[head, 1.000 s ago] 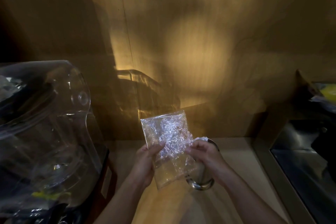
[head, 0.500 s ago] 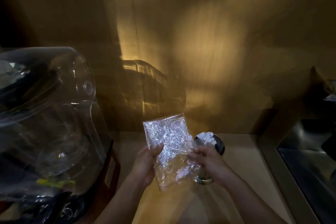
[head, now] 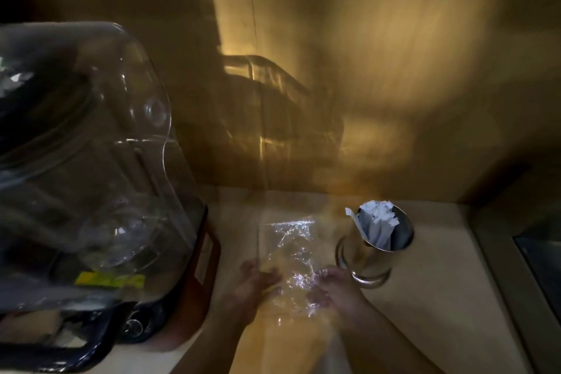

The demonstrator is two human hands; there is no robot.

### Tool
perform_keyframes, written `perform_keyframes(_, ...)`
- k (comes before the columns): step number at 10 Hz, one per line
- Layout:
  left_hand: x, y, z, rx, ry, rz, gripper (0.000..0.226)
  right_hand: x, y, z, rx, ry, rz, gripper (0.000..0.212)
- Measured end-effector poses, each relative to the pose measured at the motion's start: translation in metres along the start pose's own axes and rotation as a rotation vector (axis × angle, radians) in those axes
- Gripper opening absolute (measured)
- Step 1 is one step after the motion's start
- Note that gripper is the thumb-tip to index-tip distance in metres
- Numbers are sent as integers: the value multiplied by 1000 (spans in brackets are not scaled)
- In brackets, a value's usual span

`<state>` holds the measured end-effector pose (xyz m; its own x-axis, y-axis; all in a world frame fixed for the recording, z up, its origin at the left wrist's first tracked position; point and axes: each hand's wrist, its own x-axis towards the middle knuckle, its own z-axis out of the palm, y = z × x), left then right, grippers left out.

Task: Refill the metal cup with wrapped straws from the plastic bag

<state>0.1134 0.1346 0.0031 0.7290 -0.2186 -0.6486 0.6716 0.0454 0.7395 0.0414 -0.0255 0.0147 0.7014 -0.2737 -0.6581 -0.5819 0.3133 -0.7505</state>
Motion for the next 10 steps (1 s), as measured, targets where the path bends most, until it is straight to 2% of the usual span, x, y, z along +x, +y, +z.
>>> perform_keyframes(1,6,-4,3,52,0,91,7,14,6,6,-1,65,5,28)
perform_keyframes(2,23,-9,4,133,115,171,37,26,10,10,-5,124,-16,29)
perform_keyframes(3,37,-12,6,426,216,287,49,35,10,9,10,156,-55,28)
perform_keyframes(4,42,-14,6,714,209,436,37,40,14,11,-146,232,-50,17)
perform_keyframes(5,41,-19,5,882,140,528,35,38,15,16,-557,349,-83,22)
perform_keyframes(6,39,-20,3,963,38,577,31,35,9,20,-975,338,-146,25)
perform_keyframes(7,37,-15,2,1047,20,586,35,31,0,19,-958,408,-158,28)
perform_keyframes(8,36,-8,1,1065,93,565,45,27,-8,20,-1084,372,-187,32)
perform_keyframes(9,31,12,5,1125,91,599,45,22,-25,23,-1202,298,-272,38)
perform_keyframes(10,24,43,17,1074,76,668,43,18,-52,29,-1164,243,-405,38)
